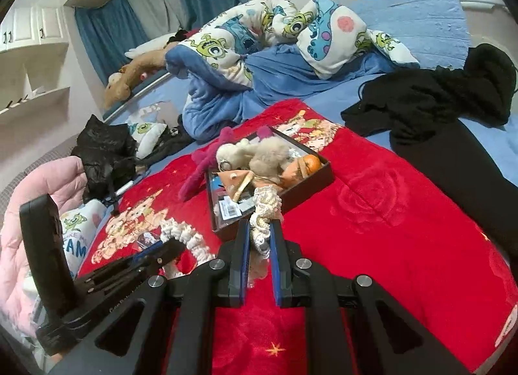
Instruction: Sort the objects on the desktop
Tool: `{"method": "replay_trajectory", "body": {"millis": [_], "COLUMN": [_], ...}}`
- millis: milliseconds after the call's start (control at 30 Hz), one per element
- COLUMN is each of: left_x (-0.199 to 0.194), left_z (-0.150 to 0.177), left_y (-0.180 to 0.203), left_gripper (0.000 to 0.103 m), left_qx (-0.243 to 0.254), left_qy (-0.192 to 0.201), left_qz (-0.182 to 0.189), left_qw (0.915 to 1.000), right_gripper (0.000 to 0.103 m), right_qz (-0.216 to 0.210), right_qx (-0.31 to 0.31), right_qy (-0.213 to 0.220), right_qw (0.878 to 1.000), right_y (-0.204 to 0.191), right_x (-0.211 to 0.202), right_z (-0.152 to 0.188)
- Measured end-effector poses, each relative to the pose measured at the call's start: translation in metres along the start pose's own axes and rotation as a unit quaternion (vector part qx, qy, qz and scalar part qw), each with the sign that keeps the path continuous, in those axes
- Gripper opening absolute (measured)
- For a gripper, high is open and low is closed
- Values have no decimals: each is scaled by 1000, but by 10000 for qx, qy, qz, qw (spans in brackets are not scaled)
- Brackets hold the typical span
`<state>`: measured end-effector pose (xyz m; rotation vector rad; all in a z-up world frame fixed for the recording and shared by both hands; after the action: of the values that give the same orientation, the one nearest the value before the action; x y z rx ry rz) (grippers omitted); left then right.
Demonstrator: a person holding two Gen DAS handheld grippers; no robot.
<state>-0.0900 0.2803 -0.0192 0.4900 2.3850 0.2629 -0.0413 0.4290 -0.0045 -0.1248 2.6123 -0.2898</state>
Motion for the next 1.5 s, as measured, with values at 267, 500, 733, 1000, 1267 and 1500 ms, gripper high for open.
{"method": "replay_trajectory", "body": {"millis": [267,500,733,1000,1267,1500], "left_x": [10,13,21,35,55,86], "left_z": [0,-2,-8,-22,-39,-51], "left_y": [-12,-15,-9,2,-2,-3], "left_gripper": [13,13,13,13,13,13], "left_qx": [-50,41,171,280,14,158], "left_qy": [-37,14,86,363,471,566], "left_qz": [-142,-222,-259,-391,-298,-309], "left_qw": [9999,9997,9995,9982,9984,9978], "right_gripper": [13,13,13,13,13,13], "right_qz": [-148,-220,-337,-510,-925,-842], "right_qx": [-104,-168,-154,-22,501,475], "right_qy": [56,182,205,462,553,566], "right_qw": [9998,9995,9991,9976,9929,9937], "right_y": [-19,-25,-26,-21,-5,4], "right_x": [13,22,35,48,76,100], "right_z": [4,5,0,-17,-34,-43]}}
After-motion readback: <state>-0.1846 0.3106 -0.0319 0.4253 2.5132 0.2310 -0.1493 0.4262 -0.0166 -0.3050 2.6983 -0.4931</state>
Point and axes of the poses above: each gripper's, at about its wrist camera, not at the fingertips, and x roughly the way its jaws point, y to its right, z to its underside, the point moved 8 cm from there along x, roughly the way its jaws point, and after that the axes turned 11 degrees about -x, right-handed, at the moved point
